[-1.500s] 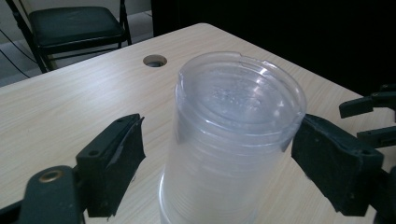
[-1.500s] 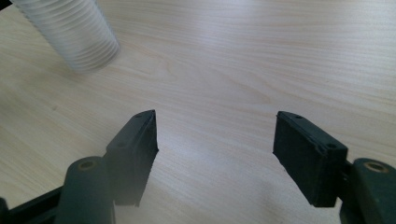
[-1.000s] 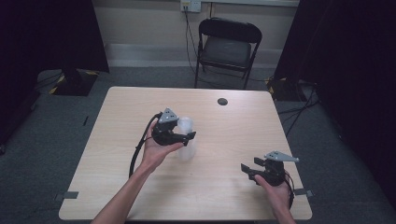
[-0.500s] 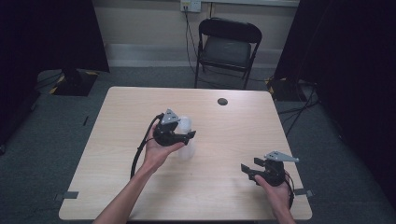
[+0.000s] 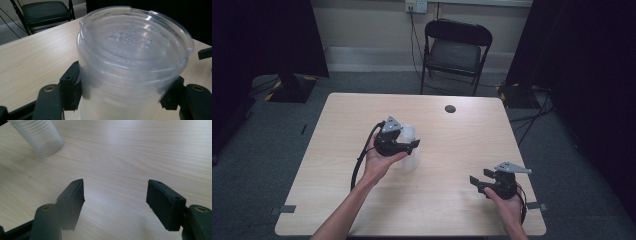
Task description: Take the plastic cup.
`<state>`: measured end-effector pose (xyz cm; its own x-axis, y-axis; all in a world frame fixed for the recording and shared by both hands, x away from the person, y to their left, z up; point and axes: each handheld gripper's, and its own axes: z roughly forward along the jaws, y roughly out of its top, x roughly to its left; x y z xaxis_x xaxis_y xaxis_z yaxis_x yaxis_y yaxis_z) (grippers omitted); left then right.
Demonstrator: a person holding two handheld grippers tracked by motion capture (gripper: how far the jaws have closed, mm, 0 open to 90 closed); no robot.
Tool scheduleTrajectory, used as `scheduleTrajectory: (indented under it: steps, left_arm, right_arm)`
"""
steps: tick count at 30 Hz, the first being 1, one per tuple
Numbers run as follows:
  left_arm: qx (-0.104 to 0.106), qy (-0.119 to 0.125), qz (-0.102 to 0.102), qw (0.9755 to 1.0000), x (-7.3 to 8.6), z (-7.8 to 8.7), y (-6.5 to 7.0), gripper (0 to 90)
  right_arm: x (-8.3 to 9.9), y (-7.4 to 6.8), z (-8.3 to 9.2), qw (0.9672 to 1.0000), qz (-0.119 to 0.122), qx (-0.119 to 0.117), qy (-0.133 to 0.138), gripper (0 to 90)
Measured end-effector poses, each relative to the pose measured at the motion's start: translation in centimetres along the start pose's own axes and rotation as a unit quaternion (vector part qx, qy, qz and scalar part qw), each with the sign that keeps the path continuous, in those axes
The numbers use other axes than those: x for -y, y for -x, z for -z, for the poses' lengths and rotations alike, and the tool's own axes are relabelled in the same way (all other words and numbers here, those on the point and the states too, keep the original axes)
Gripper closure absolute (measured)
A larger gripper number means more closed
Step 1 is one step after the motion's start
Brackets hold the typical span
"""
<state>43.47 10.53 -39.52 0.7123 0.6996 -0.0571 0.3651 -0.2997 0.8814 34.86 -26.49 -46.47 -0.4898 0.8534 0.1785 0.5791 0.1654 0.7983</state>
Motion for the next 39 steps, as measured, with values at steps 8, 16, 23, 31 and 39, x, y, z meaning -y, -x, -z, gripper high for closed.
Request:
scheduleTrajectory:
  steps: [8, 16, 23, 31, 39]
  left_arm:
    - [0.002, -0.003, 0.002, 1.0000, -0.2, 0.2, -0.1, 32.1]
    - [0.004, 0.003, 0.002, 1.0000, -0.3, 0.6, -0.1, 31.7]
    - [0.002, 0.015, -0.002, 0.9999, -0.9, 1.2, 0.2, 33.3]
    - [0.001, 0.021, -0.003, 0.9998, -1.1, 1.5, 0.0, 36.7]
    - [0.005, 0.030, -0.008, 0.9995, -1.8, 2.0, 0.1, 37.2]
  right_arm:
    - [0.0, 0.0, -0.1, 1.0000, 0.000, -0.002, 0.000, 30.9]
    - [0.0, 0.0, -0.1, 1.0000, 0.000, -0.001, 0.000, 30.7]
    - [0.0, 0.0, -0.1, 1.0000, -0.001, -0.001, -0.001, 30.7]
    - [0.0, 0.0, -0.1, 1.0000, -0.002, 0.000, -0.001, 30.7]
    - [0.0, 0.0, -0.1, 1.0000, -0.001, -0.001, 0.000, 30.7]
